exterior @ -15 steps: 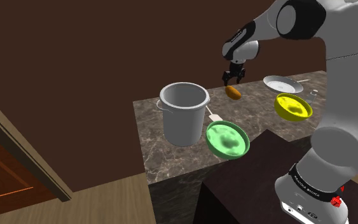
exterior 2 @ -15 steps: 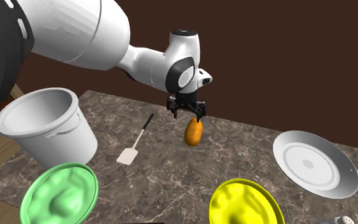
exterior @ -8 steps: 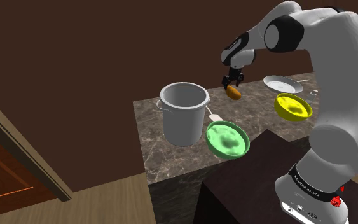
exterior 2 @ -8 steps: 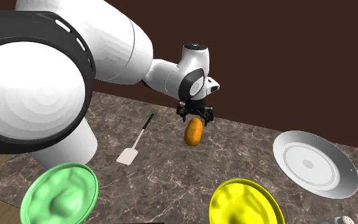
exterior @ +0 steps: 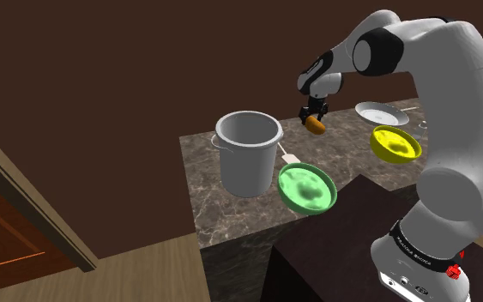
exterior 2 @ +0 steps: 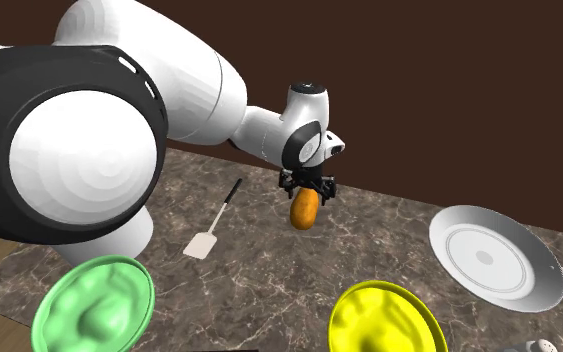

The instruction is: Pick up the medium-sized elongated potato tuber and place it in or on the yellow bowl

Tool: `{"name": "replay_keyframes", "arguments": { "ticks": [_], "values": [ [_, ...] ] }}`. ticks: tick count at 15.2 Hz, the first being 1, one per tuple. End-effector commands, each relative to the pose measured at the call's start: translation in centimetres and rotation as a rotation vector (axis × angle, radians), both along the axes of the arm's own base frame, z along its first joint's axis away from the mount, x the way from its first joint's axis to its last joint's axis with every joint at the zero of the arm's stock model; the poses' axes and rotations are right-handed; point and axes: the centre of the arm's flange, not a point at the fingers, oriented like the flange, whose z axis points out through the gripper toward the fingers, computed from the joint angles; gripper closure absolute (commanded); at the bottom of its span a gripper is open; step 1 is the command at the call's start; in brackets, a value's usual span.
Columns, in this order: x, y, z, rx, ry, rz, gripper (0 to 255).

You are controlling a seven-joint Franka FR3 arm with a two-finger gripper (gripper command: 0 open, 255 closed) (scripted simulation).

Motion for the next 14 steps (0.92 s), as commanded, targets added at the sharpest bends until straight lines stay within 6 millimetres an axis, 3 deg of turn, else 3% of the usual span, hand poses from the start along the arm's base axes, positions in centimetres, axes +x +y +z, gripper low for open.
{"name": "replay_keyframes", "arguments": {
  "ticks": [1,4,5,14],
  "values": [
    [0.02,0.01,-0.02,0.000,0.000,0.000,0],
    [0.02,0.01,-0.02,0.000,0.000,0.000,0],
    [0.02,0.01,-0.02,0.000,0.000,0.000,255],
    [0.02,0.01,-0.02,0.000,0.000,0.000,255]
  ]
}}
